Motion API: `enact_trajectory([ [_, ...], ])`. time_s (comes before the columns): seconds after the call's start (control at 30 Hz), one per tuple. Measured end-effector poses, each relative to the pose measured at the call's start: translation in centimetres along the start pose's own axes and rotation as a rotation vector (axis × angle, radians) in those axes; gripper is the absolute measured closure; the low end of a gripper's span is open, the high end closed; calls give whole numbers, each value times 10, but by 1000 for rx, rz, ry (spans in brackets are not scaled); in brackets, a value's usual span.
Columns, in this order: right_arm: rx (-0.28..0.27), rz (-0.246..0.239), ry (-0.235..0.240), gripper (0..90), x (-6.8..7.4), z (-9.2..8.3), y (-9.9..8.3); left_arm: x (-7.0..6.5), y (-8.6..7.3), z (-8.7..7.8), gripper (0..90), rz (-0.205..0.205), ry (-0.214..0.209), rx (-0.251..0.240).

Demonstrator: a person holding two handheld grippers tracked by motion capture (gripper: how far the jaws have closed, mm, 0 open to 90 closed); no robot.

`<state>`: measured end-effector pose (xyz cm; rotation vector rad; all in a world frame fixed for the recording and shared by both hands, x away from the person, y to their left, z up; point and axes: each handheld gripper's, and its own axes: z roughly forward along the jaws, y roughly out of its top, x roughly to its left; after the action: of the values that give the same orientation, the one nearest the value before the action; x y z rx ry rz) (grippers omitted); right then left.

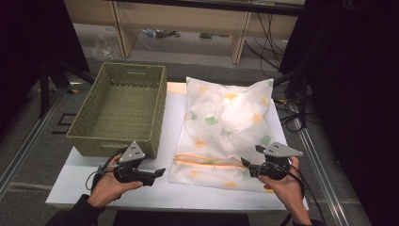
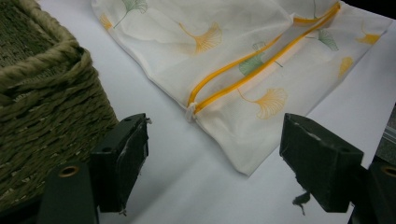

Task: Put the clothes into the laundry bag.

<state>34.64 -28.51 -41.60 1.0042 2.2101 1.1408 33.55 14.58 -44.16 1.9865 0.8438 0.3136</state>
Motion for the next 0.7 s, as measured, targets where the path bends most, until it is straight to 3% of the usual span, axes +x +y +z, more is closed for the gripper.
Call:
enact_trajectory([
  [0.27, 0, 11, -17, 266, 7, -6, -10, -2, -9, -3, 202, 1, -5, -13],
  [0.37, 0, 3, 1, 262, 10, -7, -14, -4, -12, -5, 185, 2, 3, -1],
  [0.47, 5, 30, 4, 249, 15, -11, -18, -7, -15, -6, 161, -6, 2, -3],
  [0.6, -4, 34, 0, 220, 22, -16, -24, -12, -18, -7, 160, 8, -17, -13],
  [0.7, -14, 15, 18, 184, 27, -19, -30, -17, -20, -8, 159, 21, -13, -13],
])
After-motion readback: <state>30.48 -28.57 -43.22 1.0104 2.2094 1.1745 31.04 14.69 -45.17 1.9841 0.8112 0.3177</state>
